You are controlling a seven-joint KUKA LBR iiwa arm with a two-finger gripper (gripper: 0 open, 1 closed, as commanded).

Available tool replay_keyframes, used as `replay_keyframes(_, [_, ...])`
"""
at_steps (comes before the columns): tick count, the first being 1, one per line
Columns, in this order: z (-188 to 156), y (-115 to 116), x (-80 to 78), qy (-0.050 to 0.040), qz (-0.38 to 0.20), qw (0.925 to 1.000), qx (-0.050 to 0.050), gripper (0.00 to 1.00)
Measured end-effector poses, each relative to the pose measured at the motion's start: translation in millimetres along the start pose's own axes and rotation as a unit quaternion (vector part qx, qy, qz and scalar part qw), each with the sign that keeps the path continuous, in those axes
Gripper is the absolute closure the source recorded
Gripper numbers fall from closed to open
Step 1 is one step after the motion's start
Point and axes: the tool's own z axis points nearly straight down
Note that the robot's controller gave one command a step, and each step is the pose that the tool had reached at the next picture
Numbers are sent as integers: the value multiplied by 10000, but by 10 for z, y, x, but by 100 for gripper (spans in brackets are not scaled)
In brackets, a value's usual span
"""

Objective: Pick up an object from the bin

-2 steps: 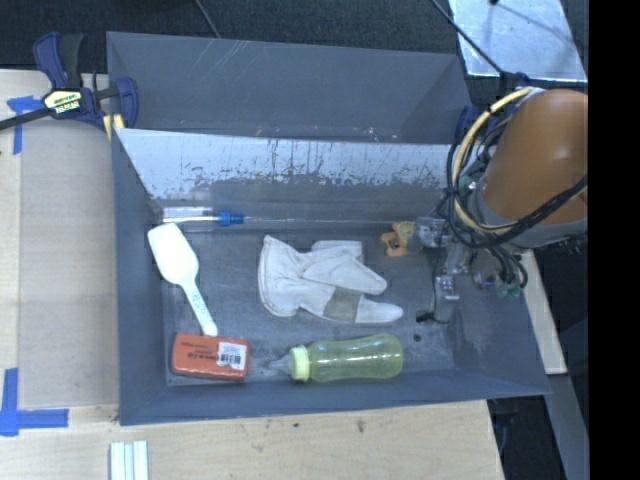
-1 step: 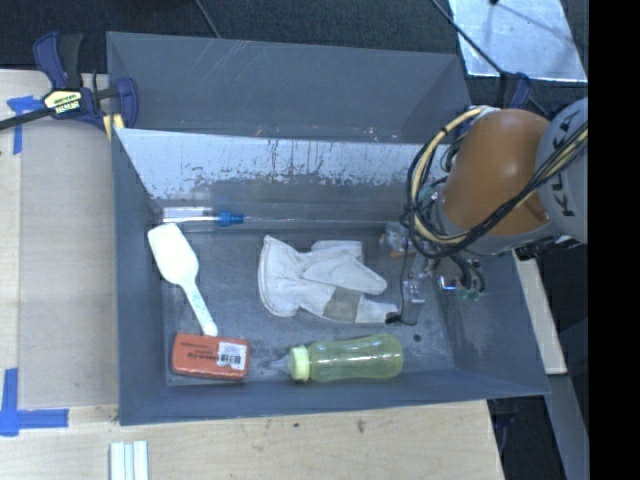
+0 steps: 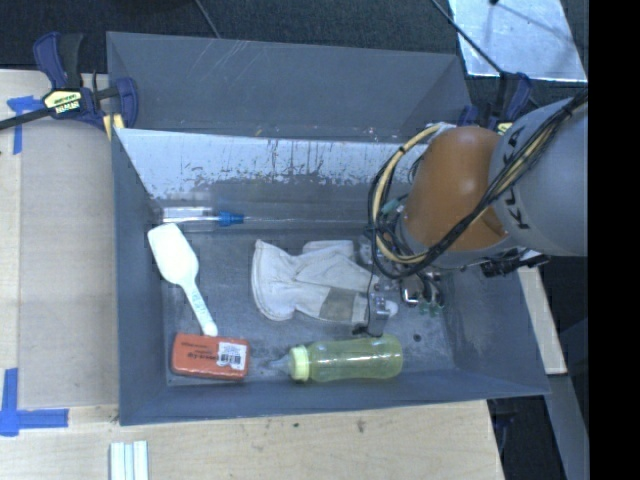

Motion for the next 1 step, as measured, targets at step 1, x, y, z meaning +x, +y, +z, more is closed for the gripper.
replay_keyframes(1, [177, 518, -209, -22, -315, 9995, -4, 100])
